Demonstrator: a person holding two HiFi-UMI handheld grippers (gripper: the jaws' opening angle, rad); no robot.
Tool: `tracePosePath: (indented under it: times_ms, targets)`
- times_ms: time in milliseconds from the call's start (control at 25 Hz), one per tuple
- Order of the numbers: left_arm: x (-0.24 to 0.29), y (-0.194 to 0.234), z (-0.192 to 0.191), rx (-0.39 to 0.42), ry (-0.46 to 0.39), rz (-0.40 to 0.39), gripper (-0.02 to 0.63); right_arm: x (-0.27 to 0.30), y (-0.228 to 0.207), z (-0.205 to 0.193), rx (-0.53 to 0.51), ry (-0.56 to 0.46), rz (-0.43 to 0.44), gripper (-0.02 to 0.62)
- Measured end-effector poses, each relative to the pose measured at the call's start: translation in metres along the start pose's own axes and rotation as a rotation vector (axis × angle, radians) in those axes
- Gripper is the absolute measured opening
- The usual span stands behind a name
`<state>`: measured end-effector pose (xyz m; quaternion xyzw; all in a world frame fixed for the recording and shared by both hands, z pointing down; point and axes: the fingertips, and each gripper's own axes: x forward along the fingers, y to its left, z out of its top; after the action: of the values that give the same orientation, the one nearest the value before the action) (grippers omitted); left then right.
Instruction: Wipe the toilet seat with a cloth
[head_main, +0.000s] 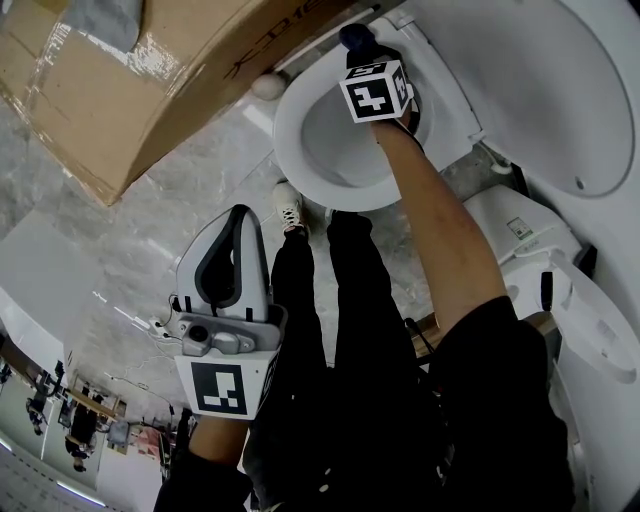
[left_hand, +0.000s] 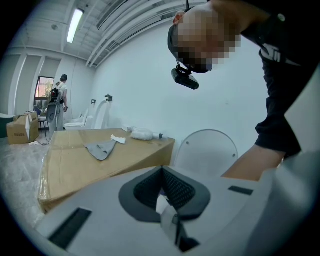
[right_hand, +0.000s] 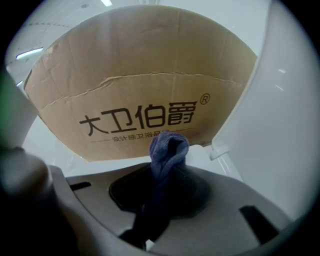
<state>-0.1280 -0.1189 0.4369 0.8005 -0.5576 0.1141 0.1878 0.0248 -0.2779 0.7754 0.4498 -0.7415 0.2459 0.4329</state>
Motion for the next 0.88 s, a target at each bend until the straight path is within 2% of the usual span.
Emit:
tracePosePath:
  times_ms: [280, 640, 880]
  targets:
    - [0.004, -0.003, 0.003, 0.004, 0.001, -0.001, 0.011, -0.009, -0.044, -0.003, 0.248, -0.036, -0.082, 0.084]
    - [0.007, -0.011, 0.004, 0.003, -0.002, -0.011, 0.011, -0.031, -0.086, -0.031, 0.529, -0.104, -0.215, 0.084]
    - [0.008, -0.016, 0.007, 0.014, -0.004, -0.022, 0.011, -0.048, -0.102, -0.055, 0.618, -0.109, -0.292, 0.084]
